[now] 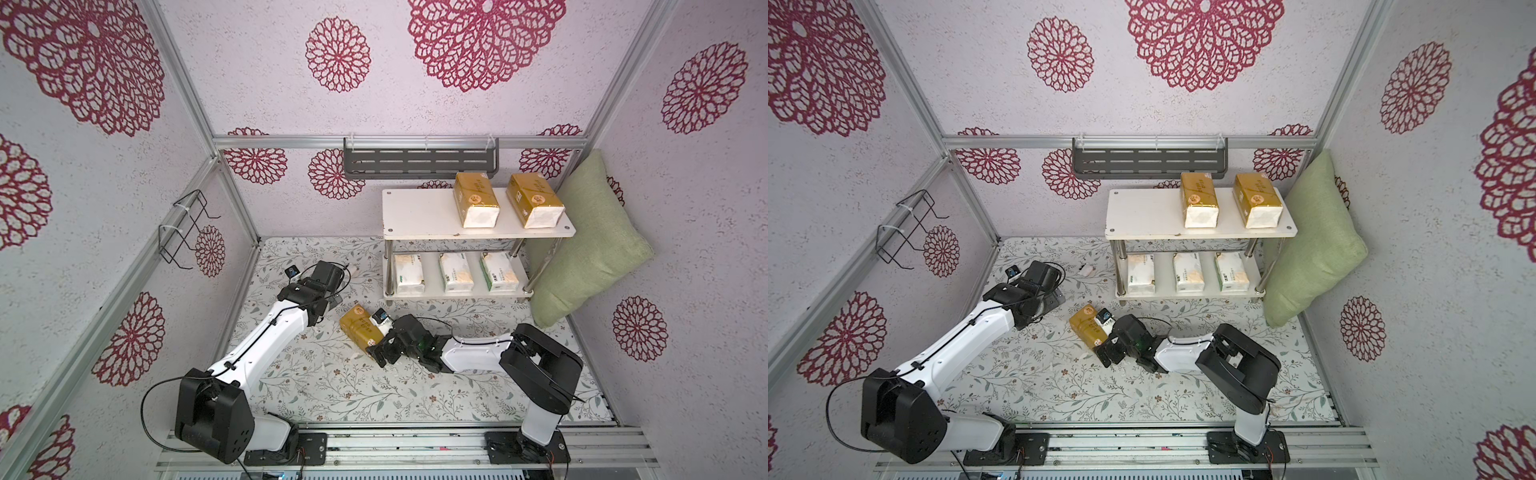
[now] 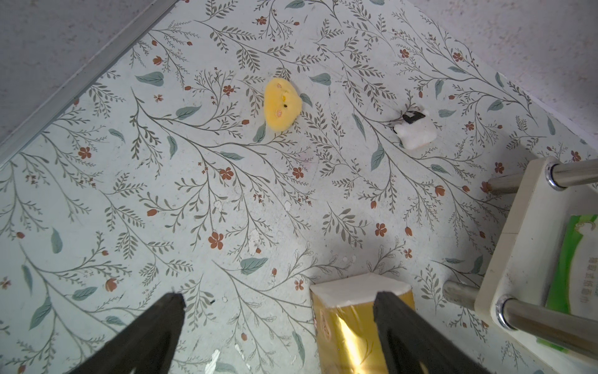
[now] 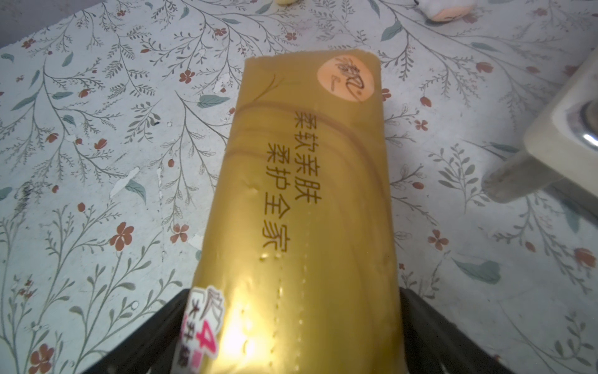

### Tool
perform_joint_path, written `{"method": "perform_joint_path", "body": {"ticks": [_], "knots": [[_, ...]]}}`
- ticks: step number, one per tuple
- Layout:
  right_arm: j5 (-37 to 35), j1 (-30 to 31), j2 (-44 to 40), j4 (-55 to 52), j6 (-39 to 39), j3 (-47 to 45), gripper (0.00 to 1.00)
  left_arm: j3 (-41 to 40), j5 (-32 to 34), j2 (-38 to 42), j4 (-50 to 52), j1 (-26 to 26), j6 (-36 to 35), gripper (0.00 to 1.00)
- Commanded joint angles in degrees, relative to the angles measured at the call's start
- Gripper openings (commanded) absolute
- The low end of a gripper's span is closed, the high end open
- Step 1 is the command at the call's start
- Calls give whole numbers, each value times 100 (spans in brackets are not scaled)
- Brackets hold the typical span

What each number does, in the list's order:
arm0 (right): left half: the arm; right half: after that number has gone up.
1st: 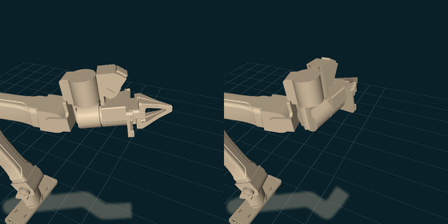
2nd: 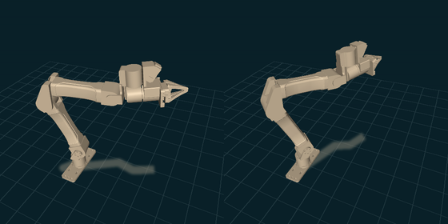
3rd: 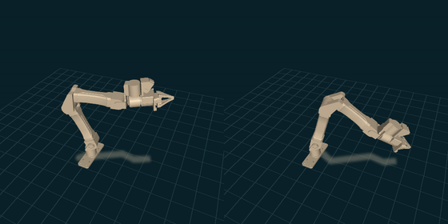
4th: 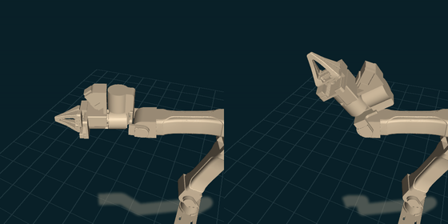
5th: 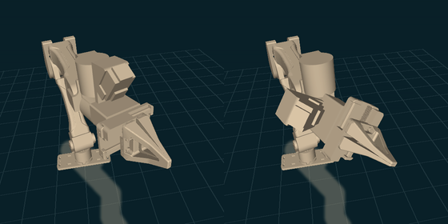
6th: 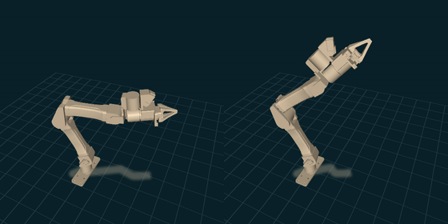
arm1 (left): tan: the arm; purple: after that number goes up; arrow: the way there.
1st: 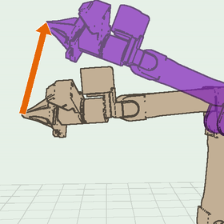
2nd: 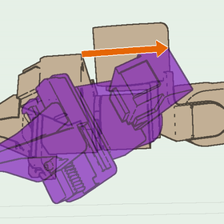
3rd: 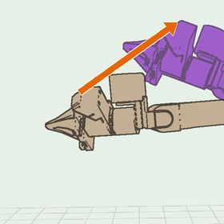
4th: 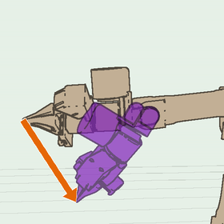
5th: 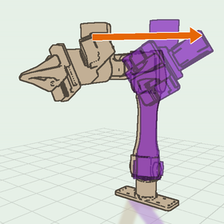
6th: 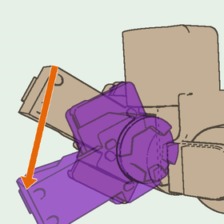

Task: Place the tissue boxes on the shelf by color
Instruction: Pick up the box of tissues from the center of the board.

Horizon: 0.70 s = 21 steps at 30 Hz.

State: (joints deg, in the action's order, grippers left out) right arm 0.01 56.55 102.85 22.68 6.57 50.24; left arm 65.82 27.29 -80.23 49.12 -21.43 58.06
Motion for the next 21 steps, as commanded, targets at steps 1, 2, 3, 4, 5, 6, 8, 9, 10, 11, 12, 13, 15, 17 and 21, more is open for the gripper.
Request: {"method": "perform_joint_path", "body": {"ticks": [1, 2, 3, 4, 5, 6, 8, 9, 10, 11, 12, 13, 15, 17, 21], "knots": [[35, 23, 107, 227, 29, 109, 99, -52, -13, 50, -41, 51, -68, 99], [50, 22, 126, 242, 33, 114, 99, -52, -5, 51, -41, 48, -75, 99], [60, 23, 154, 251, 38, 122, 99, -56, 4, 60, -35, 45, -76, 99], [68, 24, 178, 254, 31, 128, 99, -52, 13, 68, -34, 44, -76, 99], [69, 24, 190, 255, 29, 136, 98, -52, 21, 78, -32, 46, -77, 99], [62, 23, 207, 260, 21, 133, 98, -61, 22, 86, -34, 51, -76, 99], [55, 24, 220, 277, 19, 127, 98, -77, 29, 95, -43, 56, -84, 99], [45, 26, 228, 289, 11, 127, 98, -78, 22, 95, -42, 49, -84, 99], [43, 27, 243, 295, 11, 127, 97, -87, 22, 87, -44, 53, -87, 99], [30, 24, 253, 301, 11, 135, 97, -104, 22, 86, -55, 53, -82, 99], [55, 30, 263, 323, -2, 127, 97, -120, 22, 78, -72, 59, -69, 99], [70, 25, 275, 351, -6, 122, 97, -136, 7, 73, -91, 53, -59, 99], [96, 23, 294, 406, -5, 126, 97, -157, -44, 51, -118, 57, -41, 99], [103, 29, 333, 381, -28, 176, 97, -158, -65, 34, -129, 54, -32, 99], [152, 22, 348, 325, -39, 245, 93, -166, -41, 42, -121, 57, -82, 99]]}}
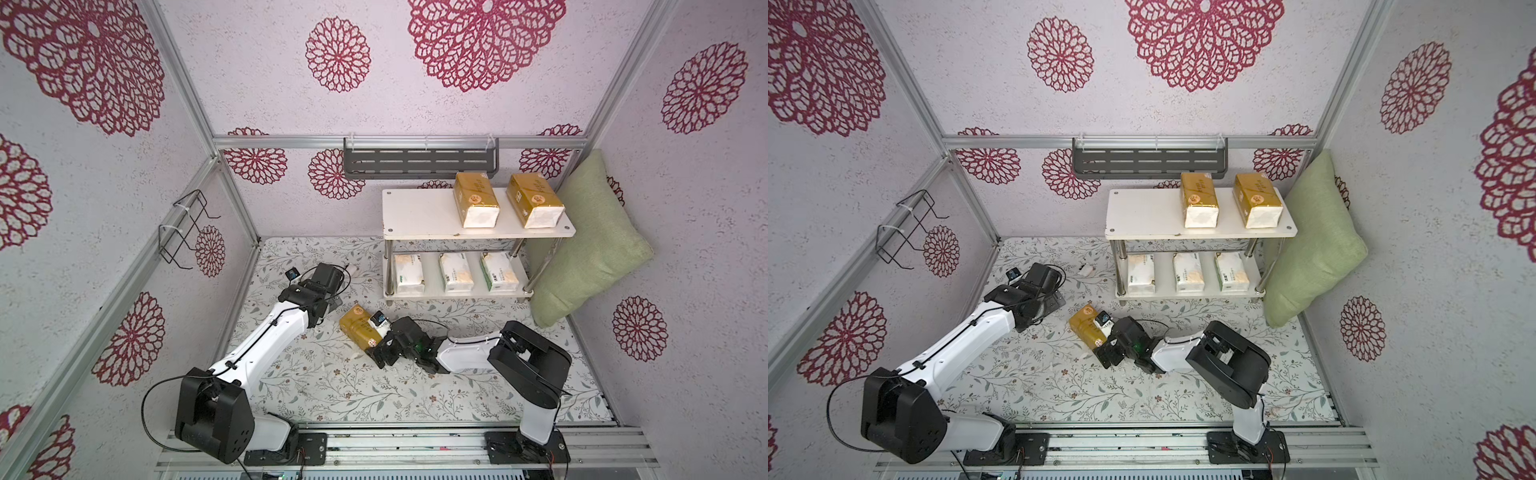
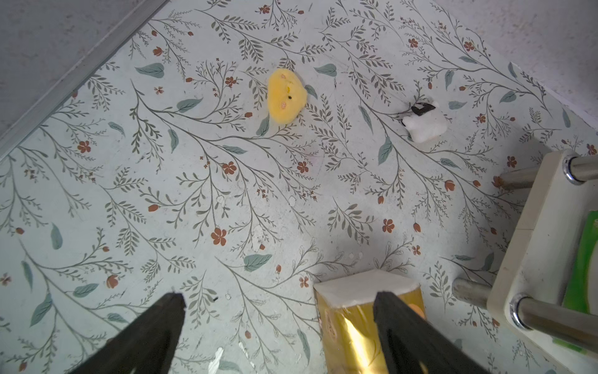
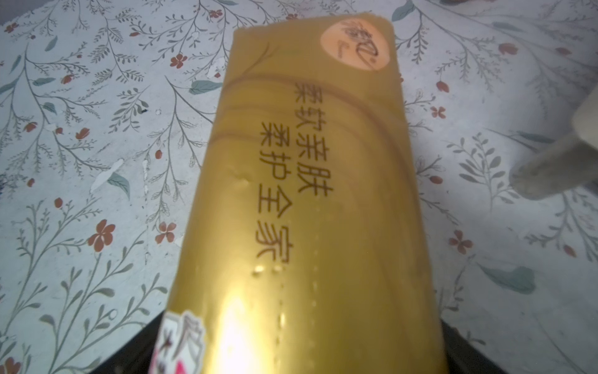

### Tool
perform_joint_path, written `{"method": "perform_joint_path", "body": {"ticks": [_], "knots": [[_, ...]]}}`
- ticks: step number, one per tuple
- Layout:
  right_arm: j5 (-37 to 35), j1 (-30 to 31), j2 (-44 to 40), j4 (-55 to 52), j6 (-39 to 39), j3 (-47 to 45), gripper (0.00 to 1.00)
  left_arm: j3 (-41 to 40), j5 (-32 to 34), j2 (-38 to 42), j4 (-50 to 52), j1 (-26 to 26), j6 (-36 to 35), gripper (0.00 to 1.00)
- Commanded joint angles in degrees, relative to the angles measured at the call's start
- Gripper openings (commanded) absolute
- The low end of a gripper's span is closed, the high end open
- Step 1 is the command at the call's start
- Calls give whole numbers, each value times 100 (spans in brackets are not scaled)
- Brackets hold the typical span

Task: Place the tissue boxes on the shelf by color
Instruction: Pick up the box of tissues from the center of the board.

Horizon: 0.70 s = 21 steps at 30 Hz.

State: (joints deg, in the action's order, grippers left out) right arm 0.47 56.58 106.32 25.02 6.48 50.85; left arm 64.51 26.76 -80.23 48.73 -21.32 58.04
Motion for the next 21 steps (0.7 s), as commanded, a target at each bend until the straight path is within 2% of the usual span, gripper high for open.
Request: {"method": "perform_joint_path", "body": {"ticks": [1, 11, 21], "knots": [[111, 25, -9, 92, -33, 184, 93, -37, 28, 42, -68, 47, -96, 99], [252, 26, -375, -239, 10, 276, 88, -86, 196, 43, -48, 49, -219, 99], [158, 25, -1087, -1738, 178, 822, 86, -114, 321, 42, -2, 337, -412, 99]]}}
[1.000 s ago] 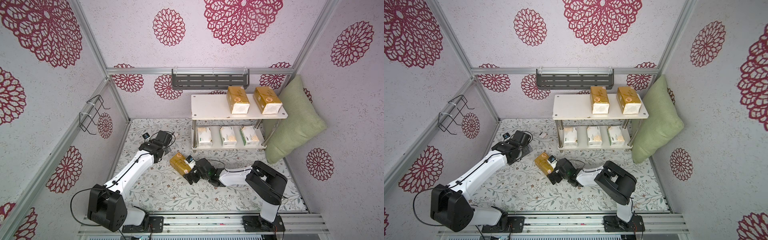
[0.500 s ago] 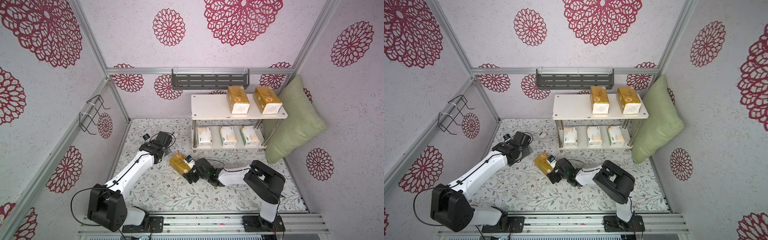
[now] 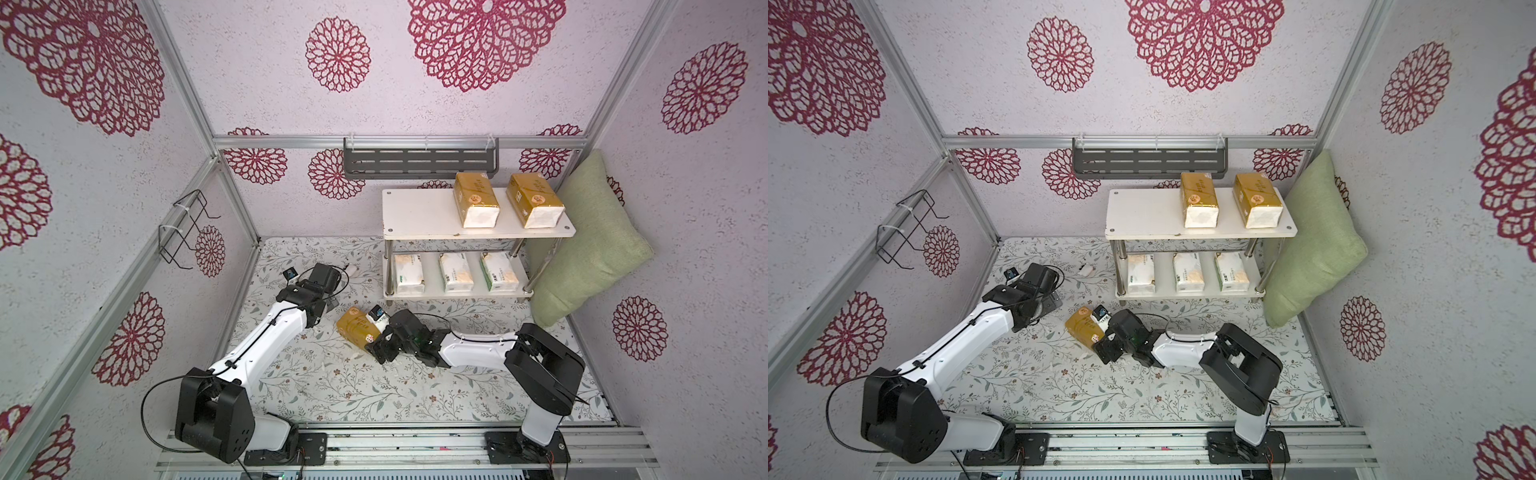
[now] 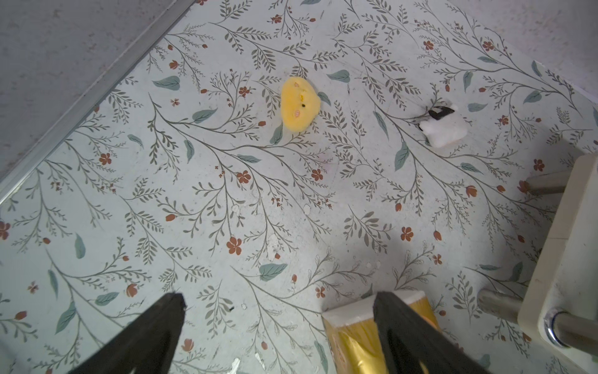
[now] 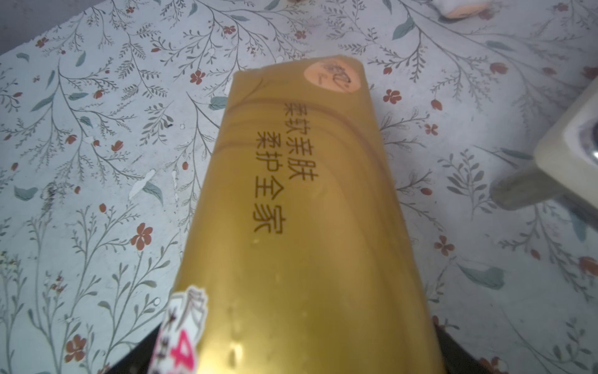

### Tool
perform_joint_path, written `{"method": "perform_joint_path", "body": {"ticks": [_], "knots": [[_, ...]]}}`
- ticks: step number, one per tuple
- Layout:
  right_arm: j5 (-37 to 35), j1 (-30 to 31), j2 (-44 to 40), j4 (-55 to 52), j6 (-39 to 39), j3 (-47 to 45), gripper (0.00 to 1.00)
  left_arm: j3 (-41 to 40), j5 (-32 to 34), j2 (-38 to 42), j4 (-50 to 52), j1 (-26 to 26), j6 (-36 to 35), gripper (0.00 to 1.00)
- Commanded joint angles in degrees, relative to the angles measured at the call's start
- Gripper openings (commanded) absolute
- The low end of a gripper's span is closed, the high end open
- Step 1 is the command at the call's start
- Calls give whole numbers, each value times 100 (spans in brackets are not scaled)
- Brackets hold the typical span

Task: Place the tissue boxes on the shelf by color
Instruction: Pick up the box of tissues from the center of the board.

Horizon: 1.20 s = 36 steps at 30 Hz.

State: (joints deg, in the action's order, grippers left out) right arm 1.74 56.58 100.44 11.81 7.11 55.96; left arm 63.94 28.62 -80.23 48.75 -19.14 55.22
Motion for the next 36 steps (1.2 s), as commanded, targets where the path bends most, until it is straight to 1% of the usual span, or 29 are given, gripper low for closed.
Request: {"method": "perform_joint_path", "body": {"ticks": [1, 7, 11, 15, 19, 26, 28, 36], "knots": [[64, 29, -575, -542, 122, 348, 86, -62, 135, 55, 1, 142, -141, 99], [88, 16, -1081, -1120, 107, 512, 84, -92, 100, 104, -15, 300, -204, 99], [48, 17, -1392, -1614, 94, 818, 84, -103, 61, 118, -12, 449, -253, 99], [54, -6, -1711, -2037, -60, 1117, 84, -228, -136, 130, -110, 697, -267, 99], [32, -18, -1939, -2321, -82, 1340, 83, -286, -170, 131, -149, 753, -258, 99], [-59, -54, -2204, -2310, -142, 1751, 80, -363, -273, 79, -220, 780, -222, 99], [-72, -55, -2278, -2145, -200, 1801, 80, -382, -319, 61, -256, 780, -205, 99], [-488, -86, -2336, -1580, -469, 2150, 78, -392, -401, -19, -287, 780, -174, 99]]}}
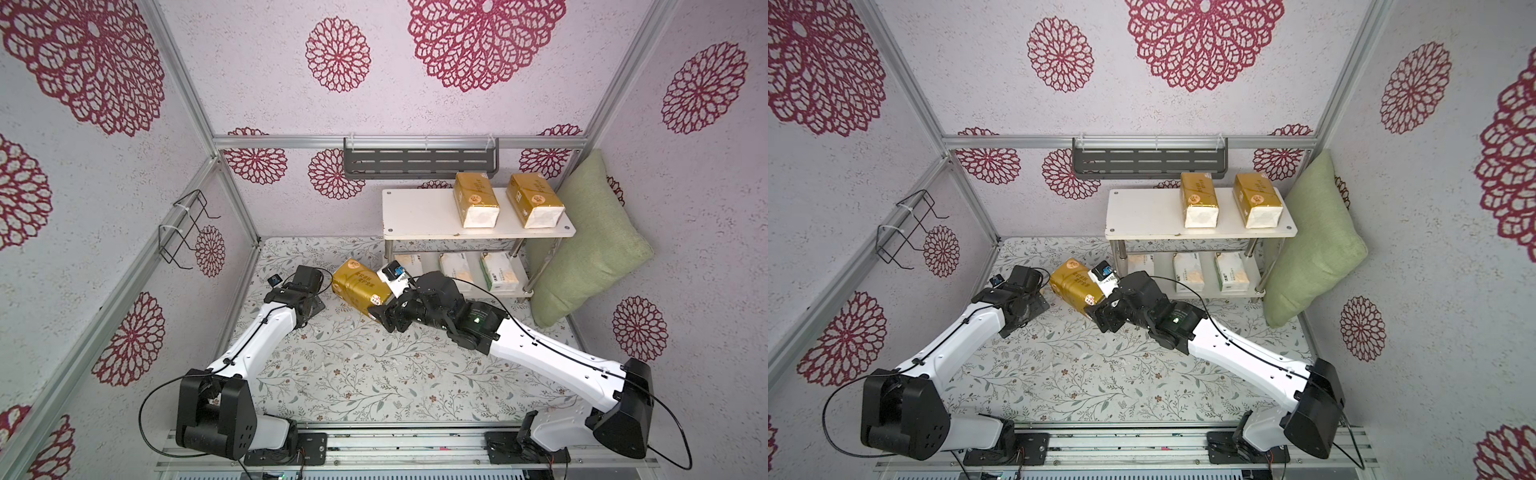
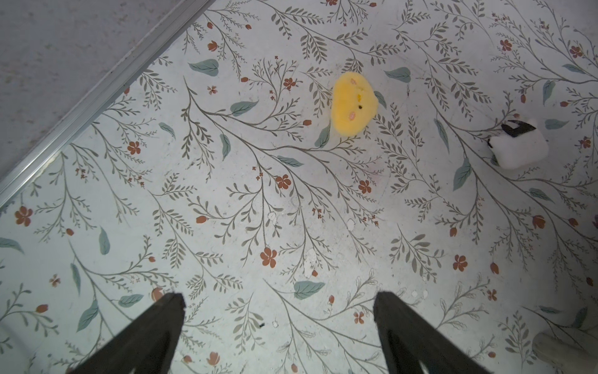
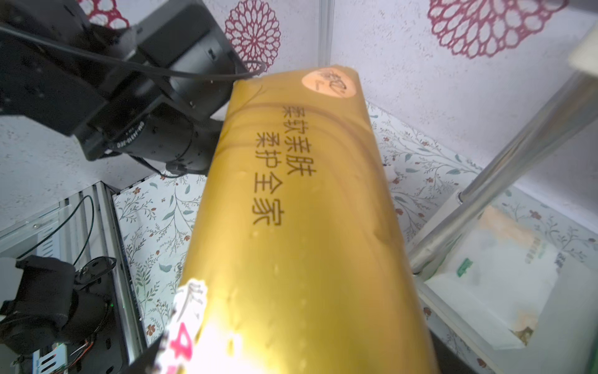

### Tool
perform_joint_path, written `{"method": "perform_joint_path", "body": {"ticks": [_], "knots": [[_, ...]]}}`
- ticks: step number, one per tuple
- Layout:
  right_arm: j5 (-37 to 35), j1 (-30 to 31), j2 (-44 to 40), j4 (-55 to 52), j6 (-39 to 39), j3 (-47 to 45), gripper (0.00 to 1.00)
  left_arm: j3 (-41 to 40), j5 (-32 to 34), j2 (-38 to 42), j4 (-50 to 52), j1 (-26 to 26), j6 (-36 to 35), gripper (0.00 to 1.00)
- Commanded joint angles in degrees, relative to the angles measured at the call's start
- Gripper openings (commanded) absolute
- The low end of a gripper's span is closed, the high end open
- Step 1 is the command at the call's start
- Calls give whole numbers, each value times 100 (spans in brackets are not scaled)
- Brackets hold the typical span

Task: Place the tissue boxes on the shelf by color
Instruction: Pick up the box of tissues from the center of the board, then place a box of tissues on the shelf.

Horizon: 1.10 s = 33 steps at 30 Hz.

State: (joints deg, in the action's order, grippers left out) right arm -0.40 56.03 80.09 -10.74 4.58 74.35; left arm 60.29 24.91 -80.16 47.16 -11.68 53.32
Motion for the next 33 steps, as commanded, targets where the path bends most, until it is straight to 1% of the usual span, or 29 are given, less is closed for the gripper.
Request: {"method": "perform_joint_path", "body": {"ticks": [1, 5, 10, 16, 18, 23, 26, 33], "knots": [[-333, -39, -314, 787, -278, 343, 78, -34, -30, -34, -128, 35, 21, 99], [-652, -173, -243, 1027, -495, 634, 78, -63, -73, -55, -173, 34, 25, 99], [-790, -454, -18, 1168, -511, 1156, 77, -77, -131, -74, -193, 33, 48, 99], [-1028, -835, 128, 1223, -471, 1523, 77, -140, -129, -34, -206, 34, 47, 98], [-1240, -945, 161, 1196, -458, 1655, 77, -120, -145, -21, -199, 2, 25, 98], [-1997, -1155, 515, 568, -421, 2252, 77, 44, 423, -25, -67, -430, -142, 98], [-2366, -1212, 727, 350, -320, 2426, 76, 88, 476, -85, -22, -527, -130, 98], [-2791, -1261, 1347, -185, -73, 3124, 76, 53, 447, -109, -59, -613, -85, 98]]}}
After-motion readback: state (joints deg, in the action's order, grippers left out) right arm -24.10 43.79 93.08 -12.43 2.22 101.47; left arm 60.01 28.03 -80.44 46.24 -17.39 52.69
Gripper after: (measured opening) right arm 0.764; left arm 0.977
